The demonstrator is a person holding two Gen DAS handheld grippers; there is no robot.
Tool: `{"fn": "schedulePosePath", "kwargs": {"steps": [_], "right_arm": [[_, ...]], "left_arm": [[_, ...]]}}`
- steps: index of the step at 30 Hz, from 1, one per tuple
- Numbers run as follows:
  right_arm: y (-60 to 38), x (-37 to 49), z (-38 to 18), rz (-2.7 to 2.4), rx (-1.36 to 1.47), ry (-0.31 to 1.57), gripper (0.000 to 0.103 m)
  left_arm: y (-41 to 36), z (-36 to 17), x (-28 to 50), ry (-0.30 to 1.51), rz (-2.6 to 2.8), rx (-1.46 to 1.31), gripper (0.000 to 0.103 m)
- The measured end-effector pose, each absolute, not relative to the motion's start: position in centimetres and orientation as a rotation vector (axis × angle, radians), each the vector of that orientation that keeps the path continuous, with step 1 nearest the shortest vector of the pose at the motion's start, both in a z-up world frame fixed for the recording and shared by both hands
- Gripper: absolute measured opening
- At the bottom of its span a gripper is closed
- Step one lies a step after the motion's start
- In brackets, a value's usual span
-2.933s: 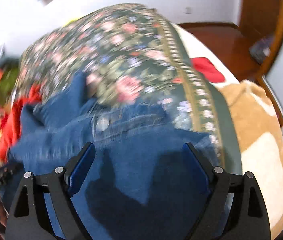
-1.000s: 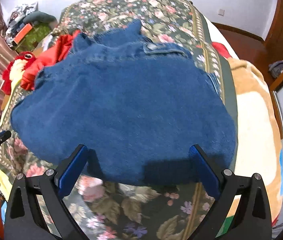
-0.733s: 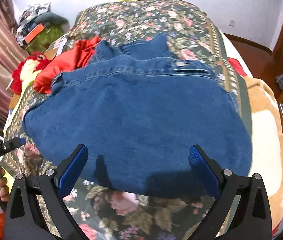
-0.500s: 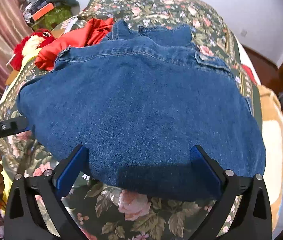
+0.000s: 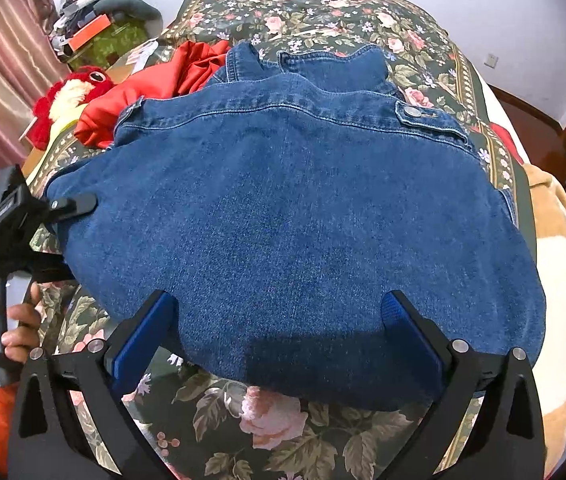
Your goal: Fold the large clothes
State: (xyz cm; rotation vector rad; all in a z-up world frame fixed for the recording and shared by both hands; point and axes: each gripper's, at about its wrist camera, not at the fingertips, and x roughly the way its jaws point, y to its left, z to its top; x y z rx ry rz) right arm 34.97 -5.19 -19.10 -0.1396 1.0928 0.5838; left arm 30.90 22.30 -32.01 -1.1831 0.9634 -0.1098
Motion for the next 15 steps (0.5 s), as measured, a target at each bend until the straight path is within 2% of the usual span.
{"fn": "schedulePosePath", "kwargs": {"steps": [6, 10, 13, 15], "right_arm": [[-5.1, 35.0, -19.1, 0.58, -0.141, 1.092, 0.103], [-5.0, 35.1, -19.0, 0.565, -0.141, 1.105, 0.103], [-5.0, 35.2, -18.8, 0.562, -0.147, 1.12, 0.103], [-4.9, 35.2, -18.3, 0.563, -0.15, 1.116, 0.103]], "left_arm": [[22.6, -32.0, 32.7, 0.942, -0.029, -1.201, 0.094], [22.7, -32.5, 32.4, 0.917, 0.037, -1.24, 0.074], [21.7, -30.6, 32.1, 0.904, 0.089, -1.096, 0.061], [20.8, -28.6, 32.1, 0.886, 0.121, -0.985, 0.056]]}}
